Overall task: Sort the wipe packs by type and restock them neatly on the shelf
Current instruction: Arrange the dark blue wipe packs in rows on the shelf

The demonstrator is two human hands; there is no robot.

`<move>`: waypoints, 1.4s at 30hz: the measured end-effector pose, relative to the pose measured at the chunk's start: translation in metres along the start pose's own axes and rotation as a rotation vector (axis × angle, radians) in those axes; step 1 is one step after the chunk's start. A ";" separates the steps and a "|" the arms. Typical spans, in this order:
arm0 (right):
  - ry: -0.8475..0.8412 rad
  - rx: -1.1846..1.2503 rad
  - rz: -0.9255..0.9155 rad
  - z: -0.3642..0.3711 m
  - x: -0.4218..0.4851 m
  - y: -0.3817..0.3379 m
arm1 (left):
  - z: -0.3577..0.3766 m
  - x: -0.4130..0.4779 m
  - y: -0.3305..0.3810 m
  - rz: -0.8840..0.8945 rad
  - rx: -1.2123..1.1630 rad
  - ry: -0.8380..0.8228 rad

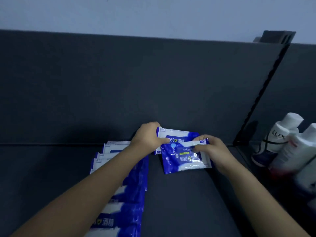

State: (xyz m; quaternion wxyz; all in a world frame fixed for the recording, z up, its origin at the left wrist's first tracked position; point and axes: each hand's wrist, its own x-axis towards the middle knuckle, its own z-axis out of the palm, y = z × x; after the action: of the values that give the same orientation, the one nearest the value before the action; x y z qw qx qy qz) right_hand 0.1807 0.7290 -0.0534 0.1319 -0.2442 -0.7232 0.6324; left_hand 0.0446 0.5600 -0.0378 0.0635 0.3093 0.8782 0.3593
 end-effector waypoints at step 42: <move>0.085 -0.471 -0.389 0.012 0.011 0.022 | -0.011 -0.003 -0.012 0.141 0.619 0.104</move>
State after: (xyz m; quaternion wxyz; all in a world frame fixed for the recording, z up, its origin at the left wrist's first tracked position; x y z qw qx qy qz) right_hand 0.1692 0.7260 -0.0780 0.2201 -0.1513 -0.8770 0.3995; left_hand 0.0379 0.5453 -0.0382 -0.1035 0.3553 0.9242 0.0940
